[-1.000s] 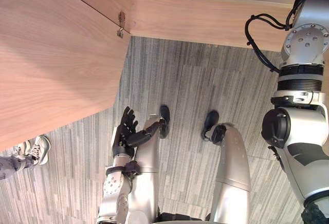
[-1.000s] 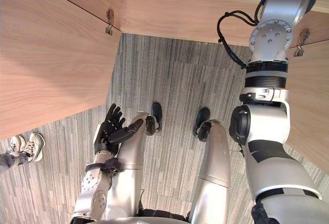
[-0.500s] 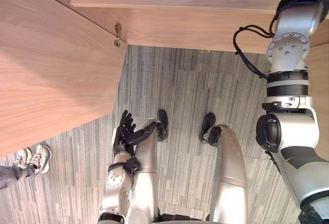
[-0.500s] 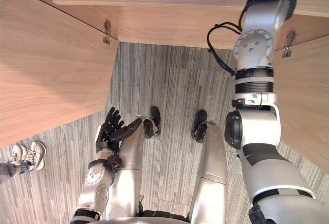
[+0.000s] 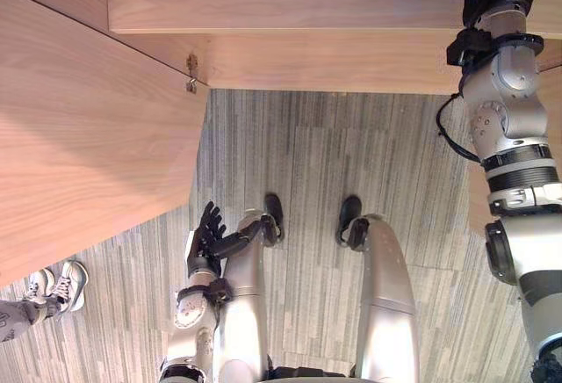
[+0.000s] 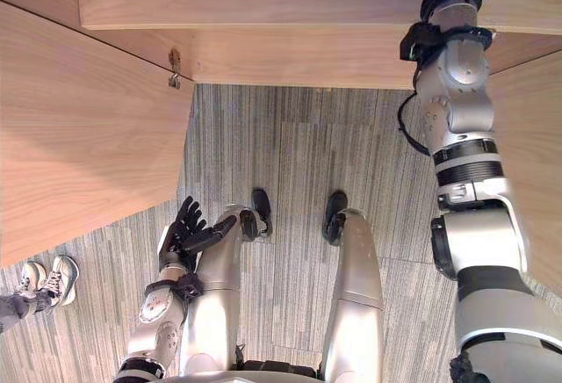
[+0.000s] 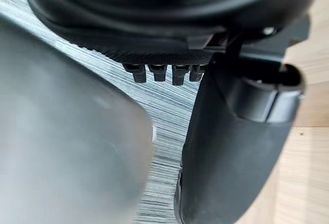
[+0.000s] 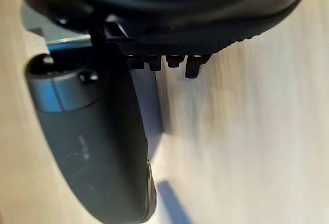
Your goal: Walk over to the cabinet, pick up the folder, carry it to the office cabinet, place the folder inside the office cabinet, then close the office cabinet door
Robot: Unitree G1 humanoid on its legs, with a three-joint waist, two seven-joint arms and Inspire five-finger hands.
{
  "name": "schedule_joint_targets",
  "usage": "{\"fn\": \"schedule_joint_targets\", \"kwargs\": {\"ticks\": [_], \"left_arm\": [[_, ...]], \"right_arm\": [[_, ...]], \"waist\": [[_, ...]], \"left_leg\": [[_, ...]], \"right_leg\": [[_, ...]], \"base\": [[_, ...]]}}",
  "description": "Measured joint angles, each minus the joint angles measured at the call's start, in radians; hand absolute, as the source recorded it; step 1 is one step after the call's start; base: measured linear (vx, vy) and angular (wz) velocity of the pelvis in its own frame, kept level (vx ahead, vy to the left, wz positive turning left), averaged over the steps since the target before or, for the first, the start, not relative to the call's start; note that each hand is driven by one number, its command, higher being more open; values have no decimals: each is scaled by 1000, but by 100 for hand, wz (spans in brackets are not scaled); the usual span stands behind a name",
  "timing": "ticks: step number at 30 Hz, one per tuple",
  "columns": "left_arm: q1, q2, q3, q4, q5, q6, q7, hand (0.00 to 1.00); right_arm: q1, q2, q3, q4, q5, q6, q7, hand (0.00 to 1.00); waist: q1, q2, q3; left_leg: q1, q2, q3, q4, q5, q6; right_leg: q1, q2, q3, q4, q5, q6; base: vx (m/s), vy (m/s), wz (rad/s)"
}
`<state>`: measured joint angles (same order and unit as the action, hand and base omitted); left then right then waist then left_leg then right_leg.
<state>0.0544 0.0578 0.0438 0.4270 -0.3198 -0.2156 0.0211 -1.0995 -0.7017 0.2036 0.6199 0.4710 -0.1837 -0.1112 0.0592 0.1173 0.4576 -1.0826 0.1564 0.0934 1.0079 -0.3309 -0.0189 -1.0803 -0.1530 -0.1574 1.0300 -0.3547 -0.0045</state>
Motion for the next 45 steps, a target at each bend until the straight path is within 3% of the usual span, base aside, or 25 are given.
{"fn": "schedule_joint_targets", "kwargs": {"ticks": [3, 6, 10, 14, 22, 26, 28, 33, 36, 41, 45], "left_arm": [[-8, 6, 0, 17, 1, -6, -7, 100], [-31, 10, -1, 55, 5, -4, -18, 100], [-33, 19, 0, 60, 4, -2, -26, 100], [-35, 20, 2, 61, 4, 3, -34, 100], [-35, 19, 6, 59, 4, 13, -53, 100], [-36, 19, 10, 58, 4, 14, -50, 100], [-43, 15, 18, 59, 4, 15, -32, 100], [-96, -11, 38, 61, 4, 15, 17, 100], [-122, -33, 45, 65, 4, 14, 49, 100], [-133, -40, 48, 80, 4, 9, 66, 100], [-132, -45, 47, 65, 5, -8, 66, 100]], "right_arm": [[23, -41, 27, 4, -209, -8, -5, 0], [32, -60, 47, 26, -283, -4, -2, 0], [49, -67, 61, 38, -276, 4, 28, 0], [57, -80, 84, 34, -245, 6, 90, 0], [100, -59, 117, -13, -60, 27, 196, 0], [112, 22, 93, -30, -68, 22, 156, 0], [90, 113, 60, -17, -144, 22, 70, 0], [-49, 218, 32, 89, -314, 48, -71, 0], [-117, 239, -10, 148, -367, 78, -128, 0], [-151, 242, -8, 194, -394, 80, -132, 0], [-191, 211, -8, 232, -373, 115, -132, 0]], "waist": [[2, -10, -5], [2, -17, -10], [4, -34, -19], [5, -35, -19], [8, -37, -20], [4, -37, -20], [-4, -37, -20], [-4, -37, -20], [5, -37, -20], [-5, -37, -20], [3, -37, -19]], "left_leg": [[15, 0, 2, -14, 0, 0], [42, 0, 5, -33, 0, 0], [55, 1, 8, -50, 0, 0], [61, 5, 14, -59, 0, 0], [81, 18, 40, -67, 0, 0], [78, 20, 42, -66, 0, 0], [72, 21, 42, -66, 0, 0], [51, 23, 42, -67, 5, 3], [42, 20, 40, -71, 8, 5], [42, 4, 38, -93, 30, 7], [18, 3, 28, -101, 57, 6]], "right_leg": [[16, 0, -5, -12, 0, 0], [42, 0, -9, -30, 0, 0], [51, 0, -13, -43, 0, 0], [58, 0, -18, -52, 0, 0], [75, 0, -20, -61, 0, 0], [73, 1, -21, -65, 0, 0], [67, 3, -21, -67, 1, -1], [46, 5, -21, -69, 7, -3], [39, 2, -23, -71, 9, -3], [38, -12, -28, -77, 18, -3], [25, -14, -43, -91, 42, -9]], "base": [[0, 0, 0], [0, 0, 0], [0, 0, 0], [0, 0, 0], [-28, -15, -1], [-54, -23, -2], [-51, -32, -2], [-41, -23, -1], [-30, -16, 4], [-59, -17, 10], [-104, -12, 6]]}}
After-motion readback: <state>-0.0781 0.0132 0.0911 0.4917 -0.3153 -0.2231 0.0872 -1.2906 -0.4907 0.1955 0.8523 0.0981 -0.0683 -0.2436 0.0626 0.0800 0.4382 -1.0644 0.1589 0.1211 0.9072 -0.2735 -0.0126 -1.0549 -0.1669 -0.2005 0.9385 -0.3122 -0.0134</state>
